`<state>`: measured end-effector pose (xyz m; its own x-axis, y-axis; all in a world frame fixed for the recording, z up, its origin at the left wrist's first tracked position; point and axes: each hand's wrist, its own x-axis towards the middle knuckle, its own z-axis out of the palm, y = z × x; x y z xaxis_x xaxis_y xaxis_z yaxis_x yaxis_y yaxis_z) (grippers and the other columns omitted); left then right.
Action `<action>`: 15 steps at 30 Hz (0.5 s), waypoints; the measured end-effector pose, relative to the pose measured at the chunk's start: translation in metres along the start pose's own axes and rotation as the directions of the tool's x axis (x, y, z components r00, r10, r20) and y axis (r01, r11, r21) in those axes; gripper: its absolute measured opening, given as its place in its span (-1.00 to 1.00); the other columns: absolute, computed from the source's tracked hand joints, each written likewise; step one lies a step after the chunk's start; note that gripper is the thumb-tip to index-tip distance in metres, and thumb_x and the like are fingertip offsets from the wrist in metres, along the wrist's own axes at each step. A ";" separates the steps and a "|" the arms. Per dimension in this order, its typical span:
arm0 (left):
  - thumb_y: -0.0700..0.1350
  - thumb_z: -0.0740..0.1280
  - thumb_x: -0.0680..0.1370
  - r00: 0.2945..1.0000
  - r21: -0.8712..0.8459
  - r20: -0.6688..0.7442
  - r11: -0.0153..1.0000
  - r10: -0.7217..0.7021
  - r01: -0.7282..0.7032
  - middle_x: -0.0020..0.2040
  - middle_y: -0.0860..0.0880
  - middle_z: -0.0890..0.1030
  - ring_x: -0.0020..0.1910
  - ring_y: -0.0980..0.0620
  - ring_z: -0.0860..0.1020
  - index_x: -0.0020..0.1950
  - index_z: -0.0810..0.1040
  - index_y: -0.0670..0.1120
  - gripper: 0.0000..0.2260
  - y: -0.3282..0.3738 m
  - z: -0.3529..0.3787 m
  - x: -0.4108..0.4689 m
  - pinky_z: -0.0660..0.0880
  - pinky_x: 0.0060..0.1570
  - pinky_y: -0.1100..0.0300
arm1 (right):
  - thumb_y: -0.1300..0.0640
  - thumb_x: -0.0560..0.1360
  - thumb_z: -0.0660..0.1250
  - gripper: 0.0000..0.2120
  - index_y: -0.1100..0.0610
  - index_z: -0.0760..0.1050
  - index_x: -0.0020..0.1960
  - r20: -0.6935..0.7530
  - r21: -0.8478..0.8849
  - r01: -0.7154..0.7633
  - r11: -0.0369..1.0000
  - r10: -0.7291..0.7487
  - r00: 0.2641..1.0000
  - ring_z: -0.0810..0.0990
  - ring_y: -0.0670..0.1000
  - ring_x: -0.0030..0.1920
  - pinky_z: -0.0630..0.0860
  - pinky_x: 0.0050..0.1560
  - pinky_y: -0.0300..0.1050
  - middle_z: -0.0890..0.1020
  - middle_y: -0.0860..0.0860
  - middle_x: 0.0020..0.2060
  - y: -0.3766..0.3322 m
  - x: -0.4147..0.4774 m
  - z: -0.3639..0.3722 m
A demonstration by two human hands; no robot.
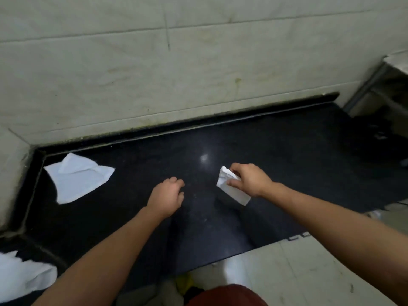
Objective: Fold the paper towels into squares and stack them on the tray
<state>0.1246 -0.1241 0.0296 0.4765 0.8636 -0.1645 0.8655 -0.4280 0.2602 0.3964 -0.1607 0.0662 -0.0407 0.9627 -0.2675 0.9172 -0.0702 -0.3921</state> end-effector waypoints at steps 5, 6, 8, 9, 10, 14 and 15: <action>-0.05 0.26 0.55 0.985 0.054 -0.014 0.984 0.171 -0.170 0.08 -0.03 0.54 0.04 -0.07 0.56 0.21 0.51 -0.06 -0.75 0.121 0.003 0.039 0.53 -0.01 0.02 | -0.27 0.52 0.23 -0.67 -0.02 0.34 -0.17 -0.146 -0.002 -0.092 0.996 0.090 0.985 0.48 0.08 -0.26 0.32 -0.31 -0.05 0.48 -0.05 -0.34 0.100 -0.087 -0.049; -0.05 0.26 0.55 0.978 0.057 -0.014 0.976 0.210 -0.209 0.09 -0.04 0.54 0.05 -0.09 0.56 0.20 0.51 -0.06 -0.75 0.148 0.004 0.045 0.52 -0.01 0.03 | -0.27 0.53 0.22 -0.67 -0.01 0.35 -0.16 -0.169 -0.014 -0.109 0.994 0.105 0.980 0.49 0.09 -0.25 0.32 -0.30 -0.05 0.49 -0.04 -0.33 0.119 -0.103 -0.058; -0.05 0.26 0.55 0.952 0.063 -0.011 0.950 0.306 -0.305 0.09 -0.06 0.54 0.07 -0.12 0.55 0.19 0.50 -0.07 -0.76 0.214 0.013 0.057 0.51 -0.01 0.03 | -0.26 0.54 0.19 -0.64 0.03 0.39 -0.15 -0.220 -0.035 -0.167 0.985 0.155 0.963 0.52 0.12 -0.21 0.32 -0.29 -0.04 0.52 -0.02 -0.29 0.166 -0.144 -0.076; -0.04 0.25 0.55 0.941 0.064 -0.004 0.939 0.338 -0.337 0.10 -0.07 0.54 0.08 -0.13 0.55 0.19 0.50 -0.07 -0.76 0.240 0.016 0.061 0.50 -0.01 0.02 | -0.26 0.55 0.17 -0.62 0.05 0.41 -0.14 -0.242 -0.043 -0.195 0.980 0.179 0.954 0.53 0.12 -0.19 0.33 -0.28 -0.04 0.53 -0.01 -0.28 0.185 -0.159 -0.083; -0.03 0.25 0.56 0.927 0.068 0.006 0.925 0.375 -0.375 0.11 -0.06 0.54 0.09 -0.13 0.54 0.20 0.49 -0.06 -0.75 0.272 0.020 0.064 0.50 0.01 0.01 | -0.27 0.55 0.16 -0.61 0.06 0.43 -0.14 -0.263 -0.043 -0.238 0.970 0.219 0.940 0.54 0.13 -0.19 0.33 -0.28 -0.04 0.53 -0.01 -0.28 0.207 -0.179 -0.090; -0.01 0.23 0.57 0.857 0.096 0.055 0.852 0.512 -0.515 0.15 -0.05 0.53 0.11 -0.11 0.53 0.23 0.47 -0.06 -0.73 0.372 0.033 0.079 0.49 0.04 0.00 | -0.23 0.56 0.18 -0.67 0.00 0.39 -0.19 -0.331 -0.044 -0.362 0.931 0.329 0.885 0.55 0.13 -0.13 0.29 -0.26 -0.06 0.51 -0.04 -0.27 0.278 -0.238 -0.113; -0.01 0.23 0.57 0.841 0.104 0.063 0.835 0.537 -0.540 0.16 -0.05 0.52 0.11 -0.12 0.53 0.24 0.47 -0.06 -0.73 0.392 0.034 0.083 0.49 0.04 0.01 | -0.22 0.56 0.19 -0.69 -0.01 0.37 -0.20 -0.342 -0.039 -0.384 0.922 0.349 0.872 0.55 0.13 -0.12 0.28 -0.26 -0.07 0.50 -0.04 -0.27 0.293 -0.248 -0.118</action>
<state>0.5083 -0.2291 0.0858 0.8751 0.4803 -0.0587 0.4813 -0.8516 0.2074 0.7222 -0.3893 0.1219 0.4200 0.9049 -0.0688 0.8773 -0.4243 -0.2245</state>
